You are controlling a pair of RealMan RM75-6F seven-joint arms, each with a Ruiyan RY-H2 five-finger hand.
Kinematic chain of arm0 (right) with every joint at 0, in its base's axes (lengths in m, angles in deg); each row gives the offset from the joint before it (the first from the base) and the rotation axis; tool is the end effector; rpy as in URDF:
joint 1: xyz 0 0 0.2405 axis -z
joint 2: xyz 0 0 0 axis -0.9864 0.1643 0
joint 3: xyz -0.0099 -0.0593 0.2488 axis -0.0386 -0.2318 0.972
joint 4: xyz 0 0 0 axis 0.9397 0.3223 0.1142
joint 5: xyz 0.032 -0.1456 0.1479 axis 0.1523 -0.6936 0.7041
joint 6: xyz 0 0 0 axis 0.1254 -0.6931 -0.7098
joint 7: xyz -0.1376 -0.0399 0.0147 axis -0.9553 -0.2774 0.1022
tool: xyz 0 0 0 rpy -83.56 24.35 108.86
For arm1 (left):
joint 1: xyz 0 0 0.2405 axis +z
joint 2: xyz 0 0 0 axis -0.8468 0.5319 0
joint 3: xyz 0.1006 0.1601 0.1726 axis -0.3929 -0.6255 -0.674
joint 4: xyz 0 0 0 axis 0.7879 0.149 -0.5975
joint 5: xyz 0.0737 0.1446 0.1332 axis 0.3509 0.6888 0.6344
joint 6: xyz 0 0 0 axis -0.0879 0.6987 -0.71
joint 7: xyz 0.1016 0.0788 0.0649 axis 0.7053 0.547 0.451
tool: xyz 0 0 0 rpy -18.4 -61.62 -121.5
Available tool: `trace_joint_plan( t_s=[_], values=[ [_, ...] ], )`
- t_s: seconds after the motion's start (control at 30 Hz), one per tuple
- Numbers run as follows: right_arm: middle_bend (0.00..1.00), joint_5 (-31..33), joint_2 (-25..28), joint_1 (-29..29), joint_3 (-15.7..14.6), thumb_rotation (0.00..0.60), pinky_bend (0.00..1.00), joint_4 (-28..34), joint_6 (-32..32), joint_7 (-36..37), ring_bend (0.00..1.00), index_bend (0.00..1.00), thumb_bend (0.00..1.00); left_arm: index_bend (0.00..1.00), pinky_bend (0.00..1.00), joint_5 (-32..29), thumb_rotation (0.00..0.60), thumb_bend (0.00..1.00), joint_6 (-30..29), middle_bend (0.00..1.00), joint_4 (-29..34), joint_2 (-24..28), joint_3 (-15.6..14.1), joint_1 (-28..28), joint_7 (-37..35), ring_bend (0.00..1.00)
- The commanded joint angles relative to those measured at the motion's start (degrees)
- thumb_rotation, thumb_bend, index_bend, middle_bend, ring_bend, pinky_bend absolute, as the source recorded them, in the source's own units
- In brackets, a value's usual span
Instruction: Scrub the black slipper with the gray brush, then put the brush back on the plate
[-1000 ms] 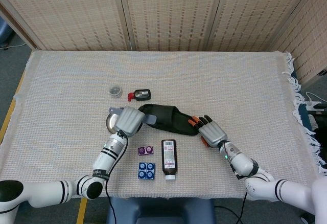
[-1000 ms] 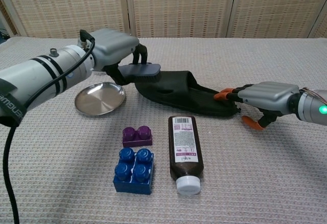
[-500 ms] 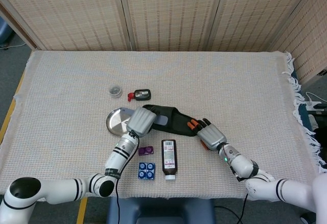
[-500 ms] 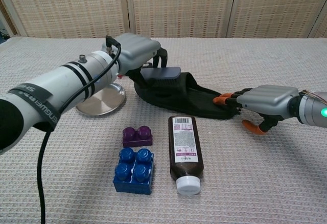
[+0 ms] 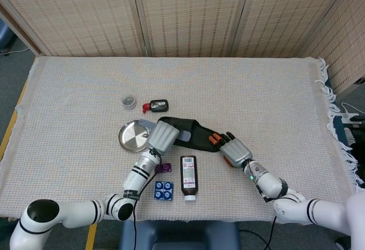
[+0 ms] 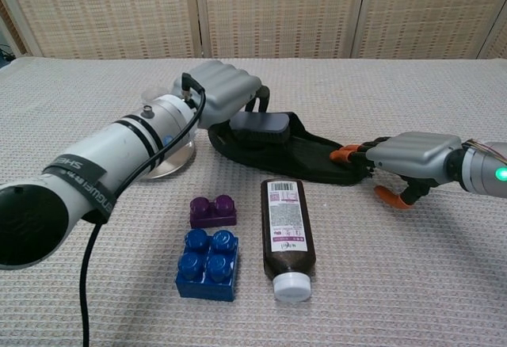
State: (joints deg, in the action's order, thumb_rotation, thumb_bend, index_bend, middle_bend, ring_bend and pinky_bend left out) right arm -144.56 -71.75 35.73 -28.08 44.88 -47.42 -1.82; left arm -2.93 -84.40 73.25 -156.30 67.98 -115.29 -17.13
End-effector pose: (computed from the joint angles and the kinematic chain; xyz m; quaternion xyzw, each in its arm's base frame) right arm -0.2142 -0.3283 -0.0399 0.8564 -0.3390 0.1688 0.3509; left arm -0.0413 0.3658 -0.0886 -0.7860 -0.1762 -0.3558 0.4739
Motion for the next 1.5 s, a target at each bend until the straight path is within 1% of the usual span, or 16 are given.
trace_joint_plan(
  t_s=[0.03,0.23,0.4,0.57,0.77,1.0,1.07,1.13,1.23,1.43,1.5],
  values=[
    [0.0,0.1,0.0,0.0,-0.1,0.6,0.0,0.1,0.2,0.2,0.0,0.0,0.62,0.44,0.95,-0.3,0.6,0.44,0.7,0.45,-1.8,-0.4,-0.3,0.0,0.2,0.75],
    [0.0,0.4,0.1,-0.3,-0.6,0.6,0.0,0.1,0.4,0.0,0.0,0.0,0.62,0.45,0.95,-1.1,0.6,0.44,1.3,0.45,-5.0,-0.9,-0.2,0.0,1.1,0.75],
    [0.0,0.7,0.3,-0.5,-0.9,0.6,0.0,0.4,0.6,-0.2,0.0,0.0,0.62,0.45,0.95,-0.5,0.6,0.44,0.7,0.46,-5.5,-0.4,0.0,0.1,1.0,0.75],
    [0.0,1.0,0.5,-0.8,-1.1,0.6,0.0,1.0,1.0,-0.4,0.0,0.0,0.62,0.45,0.95,0.1,0.6,0.44,0.8,0.46,-4.3,-0.4,-0.1,0.3,0.3,0.75],
    [0.0,1.6,1.0,-1.0,-1.5,0.6,0.0,1.7,0.9,-0.6,0.0,0.0,0.62,0.44,0.95,2.6,0.6,0.44,-0.1,0.45,-0.4,-0.2,-0.5,0.4,-1.5,0.75],
    [0.0,2.0,1.4,-1.1,-1.8,0.6,0.0,2.3,1.2,-1.0,0.0,0.0,0.62,0.44,0.95,3.7,0.6,0.44,-0.4,0.45,-0.8,-1.2,-0.6,0.3,-2.5,0.75],
    [0.0,2.1,1.6,-1.1,-1.9,0.6,0.0,2.5,1.4,-1.1,0.0,0.0,0.62,0.44,0.95,3.8,0.6,0.44,-0.1,0.45,-2.2,-1.7,-0.6,0.1,-2.6,0.75],
    [0.0,2.2,2.2,-1.1,-1.8,0.6,0.0,2.9,1.7,-1.0,0.0,0.0,0.62,0.44,0.95,2.8,0.6,0.44,0.6,0.45,-5.9,-2.4,-0.2,0.2,-2.6,0.75],
    [0.0,2.2,2.6,-1.2,-1.9,0.6,0.0,3.2,1.9,-1.0,0.0,0.0,0.62,0.44,0.95,2.6,0.6,0.44,1.2,0.44,-9.2,-3.1,0.0,0.1,-3.0,0.75],
    [0.0,2.3,2.7,-1.3,-2.0,0.6,0.0,3.4,2.1,-0.8,0.0,0.0,0.62,0.44,0.95,3.4,0.6,0.44,1.6,0.44,-13.8,-4.0,-0.2,-0.1,-3.4,0.75],
    [0.0,2.2,2.7,-1.3,-2.1,0.6,0.0,3.4,2.3,-0.9,0.0,0.0,0.62,0.44,0.95,3.3,0.6,0.44,1.9,0.44,-14.2,-4.1,-0.1,0.1,-3.7,0.75]
  ],
)
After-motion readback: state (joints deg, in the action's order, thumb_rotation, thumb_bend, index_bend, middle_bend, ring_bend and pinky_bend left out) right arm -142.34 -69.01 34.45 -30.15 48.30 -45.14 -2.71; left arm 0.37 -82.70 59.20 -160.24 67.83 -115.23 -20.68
